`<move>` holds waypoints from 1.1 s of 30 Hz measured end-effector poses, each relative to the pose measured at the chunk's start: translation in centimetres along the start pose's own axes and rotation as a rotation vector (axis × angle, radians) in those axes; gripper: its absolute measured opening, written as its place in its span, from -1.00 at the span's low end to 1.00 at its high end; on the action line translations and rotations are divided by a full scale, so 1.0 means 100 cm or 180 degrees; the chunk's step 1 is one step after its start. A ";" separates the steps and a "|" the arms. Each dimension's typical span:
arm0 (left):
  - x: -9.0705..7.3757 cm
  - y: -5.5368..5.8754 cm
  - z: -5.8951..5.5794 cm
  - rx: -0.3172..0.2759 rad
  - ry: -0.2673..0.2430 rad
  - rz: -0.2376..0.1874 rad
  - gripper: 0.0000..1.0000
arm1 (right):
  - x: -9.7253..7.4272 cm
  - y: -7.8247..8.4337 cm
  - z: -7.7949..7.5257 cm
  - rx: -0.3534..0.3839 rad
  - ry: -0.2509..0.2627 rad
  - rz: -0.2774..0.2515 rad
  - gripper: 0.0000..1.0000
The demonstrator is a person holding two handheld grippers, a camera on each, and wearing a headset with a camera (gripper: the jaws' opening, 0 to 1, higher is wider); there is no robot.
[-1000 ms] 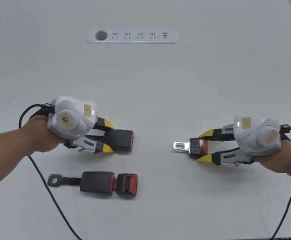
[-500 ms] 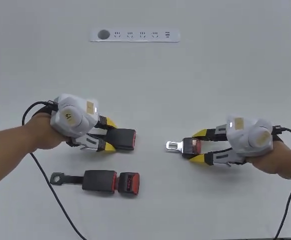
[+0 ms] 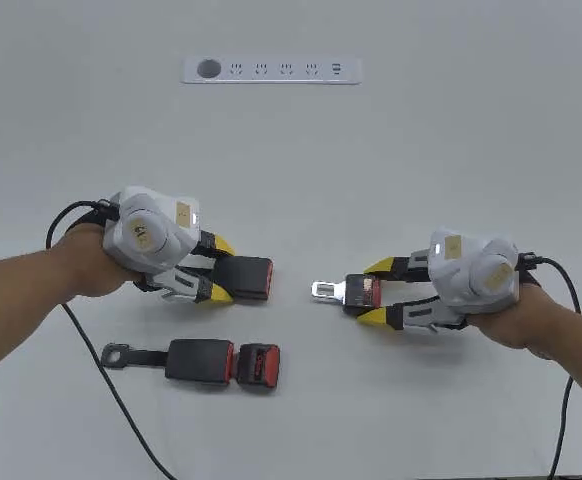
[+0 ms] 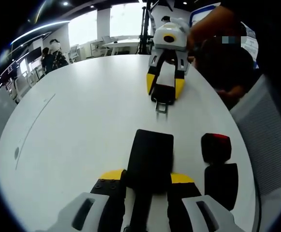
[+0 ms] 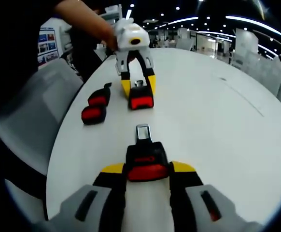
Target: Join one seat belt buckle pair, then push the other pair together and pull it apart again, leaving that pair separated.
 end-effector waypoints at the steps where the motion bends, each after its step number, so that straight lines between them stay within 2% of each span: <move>1: 0.000 0.000 0.000 -0.0001 0.0001 0.0001 -0.32 | 0.001 -0.001 -0.001 0.0001 -0.0001 0.0003 -0.31; 8: 0.000 0.000 0.000 0.0024 -0.0002 0.0034 -0.32 | 0.017 -0.015 -0.004 0.0028 0.0031 -0.0005 -0.31; 13: 0.000 0.000 -0.001 0.0031 -0.0008 0.0061 -0.32 | 0.027 -0.024 -0.006 0.0037 0.0051 0.0096 -0.31; 22: 0.001 0.000 -0.001 0.0071 -0.0011 0.0085 -0.32 | 0.036 -0.032 -0.006 0.0030 0.0077 0.0150 -0.31; 28: 0.001 0.000 -0.001 0.0044 -0.0008 0.0079 -0.32 | 0.043 -0.040 -0.004 0.0003 0.0048 0.0153 -0.31; 33: 0.000 0.001 -0.001 0.0097 -0.0011 0.0091 -0.32 | 0.050 -0.047 -0.004 -0.0028 0.0024 0.0173 -0.31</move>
Point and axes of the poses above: the centre of the closed fingertips' face, and the gripper's own axes: x roughly forward along the fingers, z roughly to its left, y roughly out of its underside, the point moved 2 cm from there along -x, roughly backward along the fingers, and after that the axes turned 6 degrees about -x, right-handed, at the moved point
